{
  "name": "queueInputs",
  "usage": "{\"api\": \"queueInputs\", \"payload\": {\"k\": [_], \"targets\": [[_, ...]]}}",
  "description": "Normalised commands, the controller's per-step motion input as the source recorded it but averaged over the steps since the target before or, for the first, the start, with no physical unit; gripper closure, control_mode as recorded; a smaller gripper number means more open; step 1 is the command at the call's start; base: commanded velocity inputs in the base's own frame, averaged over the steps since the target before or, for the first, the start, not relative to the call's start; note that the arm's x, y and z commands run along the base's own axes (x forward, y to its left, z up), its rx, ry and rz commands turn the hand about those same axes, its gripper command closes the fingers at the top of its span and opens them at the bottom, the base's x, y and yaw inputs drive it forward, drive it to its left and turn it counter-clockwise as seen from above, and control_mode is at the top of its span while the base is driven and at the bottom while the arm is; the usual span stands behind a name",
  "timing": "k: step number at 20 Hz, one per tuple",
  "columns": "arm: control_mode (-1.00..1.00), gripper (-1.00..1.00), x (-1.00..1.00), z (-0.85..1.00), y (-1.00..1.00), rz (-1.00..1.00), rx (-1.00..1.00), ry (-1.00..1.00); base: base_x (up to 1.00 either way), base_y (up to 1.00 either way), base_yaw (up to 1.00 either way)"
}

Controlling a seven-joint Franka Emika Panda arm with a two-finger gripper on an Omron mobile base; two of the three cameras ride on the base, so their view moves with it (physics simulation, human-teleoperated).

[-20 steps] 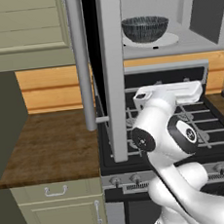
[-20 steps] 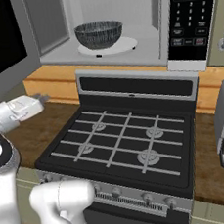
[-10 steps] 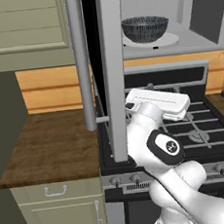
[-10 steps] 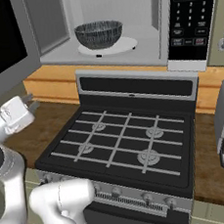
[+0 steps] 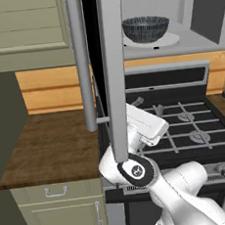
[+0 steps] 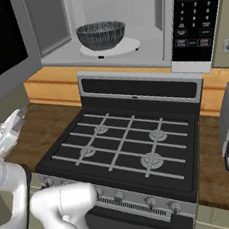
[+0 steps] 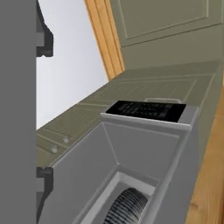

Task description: Pick the carrot from the sink and place it in the bowl. Then pick the bowl and place it in the microwave. Then close the microwave door and press the start button.

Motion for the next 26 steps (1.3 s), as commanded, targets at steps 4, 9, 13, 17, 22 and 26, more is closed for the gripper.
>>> {"api": "queueInputs", "payload": {"k": [4,9,13,17,22,26], "targets": [[-1.0,-1.0,0.0,-0.14,0.52,-0.09,-0.12,-0.05,0.0,0.0,0.0],[-1.0,-1.0,0.0,-0.02,0.7,-0.11,-0.03,0.04,0.0,0.0,0.0],[-1.0,-1.0,0.0,-0.39,0.35,-0.11,-0.06,0.0,0.0,0.0,0.0],[-1.0,-1.0,0.01,-0.26,0.55,-0.21,-0.09,0.11,0.0,0.0,0.0],[-1.0,-1.0,0.05,-0.08,0.55,-0.25,-0.1,0.17,0.0,0.0,0.0],[-1.0,-1.0,0.18,-0.37,0.39,-0.21,-0.11,0.18,0.0,0.0,0.0]]}}
